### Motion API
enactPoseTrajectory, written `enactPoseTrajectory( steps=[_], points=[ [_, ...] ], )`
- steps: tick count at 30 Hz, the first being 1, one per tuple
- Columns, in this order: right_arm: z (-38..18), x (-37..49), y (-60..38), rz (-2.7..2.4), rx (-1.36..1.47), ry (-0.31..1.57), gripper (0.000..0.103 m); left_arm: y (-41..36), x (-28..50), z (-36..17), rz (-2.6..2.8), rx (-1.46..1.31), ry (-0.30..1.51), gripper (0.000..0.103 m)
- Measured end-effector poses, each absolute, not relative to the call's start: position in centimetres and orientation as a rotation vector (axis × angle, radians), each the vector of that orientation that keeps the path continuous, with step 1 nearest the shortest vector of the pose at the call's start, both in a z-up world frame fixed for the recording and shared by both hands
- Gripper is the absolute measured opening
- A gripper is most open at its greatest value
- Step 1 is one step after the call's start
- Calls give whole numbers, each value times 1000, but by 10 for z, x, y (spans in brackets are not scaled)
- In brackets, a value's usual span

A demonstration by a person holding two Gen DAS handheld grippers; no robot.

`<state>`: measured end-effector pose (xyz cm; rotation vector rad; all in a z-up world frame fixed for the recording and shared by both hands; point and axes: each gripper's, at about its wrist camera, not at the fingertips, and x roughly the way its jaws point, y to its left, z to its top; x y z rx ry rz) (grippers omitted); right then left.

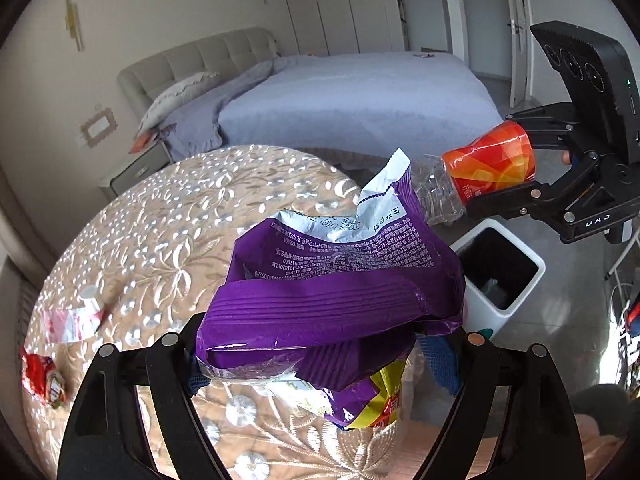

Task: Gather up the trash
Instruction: 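Carry the bag and cup over the white bin and open both tools to drop them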

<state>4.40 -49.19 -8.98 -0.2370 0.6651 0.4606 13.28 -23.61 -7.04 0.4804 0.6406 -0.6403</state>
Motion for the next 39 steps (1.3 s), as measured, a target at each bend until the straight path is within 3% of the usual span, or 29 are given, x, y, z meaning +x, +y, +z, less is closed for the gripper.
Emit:
enactPoseTrajectory(
  steps=[11,26,28,29,30,39],
  points=[
    [-134,-1,-586,269,-107,735,52,-347,120,-108,-819,544,666,82],
    [-240,-23,-684,44,97,922,52,-494,132,-186,-1247,656,675,83],
    [-255,-22,-696,15,146,938,61,-507,134,-198,-1299,651,679,92],
    [-261,-23,-703,3,170,950,95,-514,136,-204,-1311,654,692,99],
    [-265,-25,-709,-24,176,942,98,-520,138,-212,-1329,659,719,99],
    [-270,-38,-726,-69,183,978,99,-525,136,-238,-1357,705,759,99]
  ],
)
